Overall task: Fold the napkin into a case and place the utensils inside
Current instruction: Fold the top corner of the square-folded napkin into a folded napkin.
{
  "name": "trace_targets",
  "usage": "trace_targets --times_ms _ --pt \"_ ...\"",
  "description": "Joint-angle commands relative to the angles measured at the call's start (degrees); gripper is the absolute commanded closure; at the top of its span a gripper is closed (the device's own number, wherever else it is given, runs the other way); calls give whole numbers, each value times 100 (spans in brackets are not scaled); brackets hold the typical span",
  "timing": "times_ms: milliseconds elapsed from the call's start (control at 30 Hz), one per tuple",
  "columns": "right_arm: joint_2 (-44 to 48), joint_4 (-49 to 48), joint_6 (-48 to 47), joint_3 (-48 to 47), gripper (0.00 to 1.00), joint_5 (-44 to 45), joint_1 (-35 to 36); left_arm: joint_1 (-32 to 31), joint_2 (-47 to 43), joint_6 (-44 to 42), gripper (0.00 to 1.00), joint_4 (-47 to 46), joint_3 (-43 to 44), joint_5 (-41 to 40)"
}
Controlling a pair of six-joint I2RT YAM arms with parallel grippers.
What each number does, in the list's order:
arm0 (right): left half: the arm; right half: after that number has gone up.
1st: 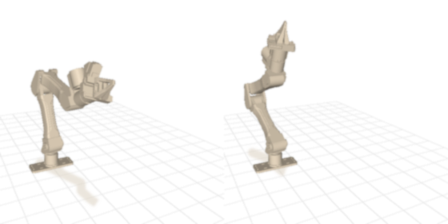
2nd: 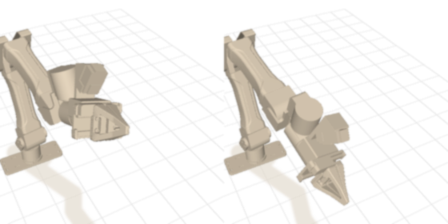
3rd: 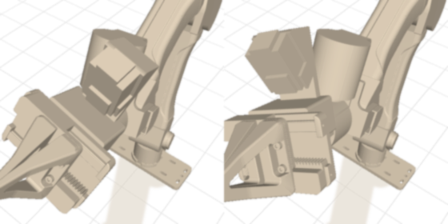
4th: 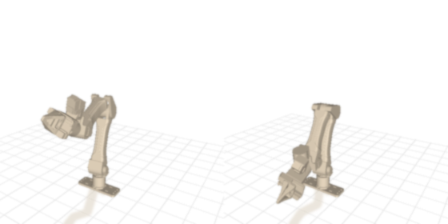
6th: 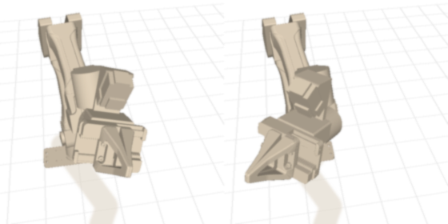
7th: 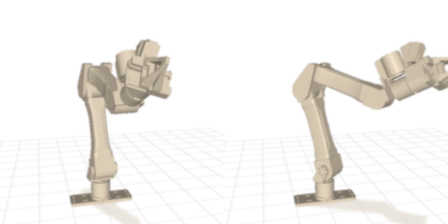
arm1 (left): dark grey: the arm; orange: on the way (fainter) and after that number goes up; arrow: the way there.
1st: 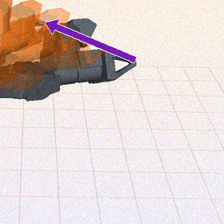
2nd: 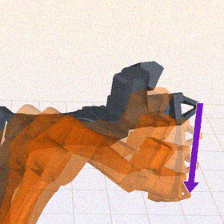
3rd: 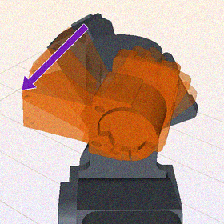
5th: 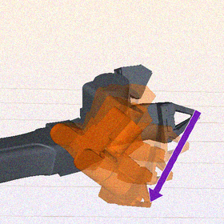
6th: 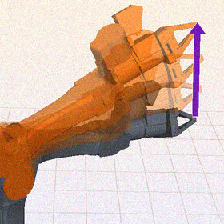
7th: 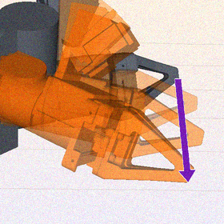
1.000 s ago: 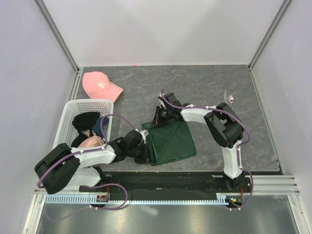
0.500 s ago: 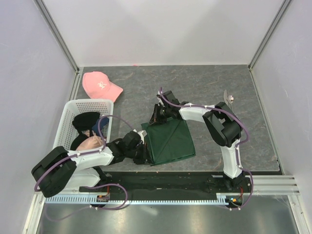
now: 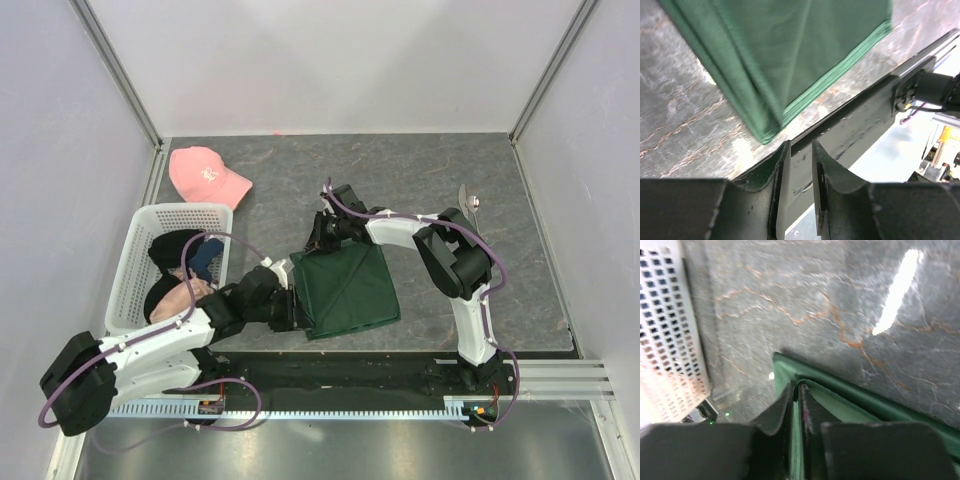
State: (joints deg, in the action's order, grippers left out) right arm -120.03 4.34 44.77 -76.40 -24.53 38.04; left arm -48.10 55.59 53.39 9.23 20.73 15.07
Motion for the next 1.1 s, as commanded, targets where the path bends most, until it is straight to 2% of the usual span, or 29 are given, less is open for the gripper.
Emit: trace_targets --times_ms 0,67,200,300,433,533,633,800,933,1067 --pt "-65 -100 -30 -349 78 19 -7 -24 162 67 70 167 379 -119" --pt "-47 -30 -48 -393 75 28 -16 -24 390 67 70 9 414 -13" --pt "146 137 -196 -411 60 28 -77 -24 864 -144 70 -159 694 40" --pt "506 313 -346 -244 53 124 -192 -24 1190 -258 71 -185 809 31" --pt "1094 489 -662 265 53 133 -481 -24 1270 -311 73 -211 871 -30" --pt "1639 480 -855 836 56 54 -963 -16 1392 -381 74 -247 941 -57" --pt "1772 480 -1067 1206 63 -60 -1315 -16 1691 -390 75 -413 968 22" --pt "1571 392 -1401 1347 77 -244 -1598 -7 2052 -496 77 -458 880 -187" --pt "1334 208 -1410 1347 84 -271 -1817 2 2131 -584 77 -440 792 -294" --pt "1096 32 -1472 1338 85 -306 -1958 2 2245 -549 78 -580 608 -242"
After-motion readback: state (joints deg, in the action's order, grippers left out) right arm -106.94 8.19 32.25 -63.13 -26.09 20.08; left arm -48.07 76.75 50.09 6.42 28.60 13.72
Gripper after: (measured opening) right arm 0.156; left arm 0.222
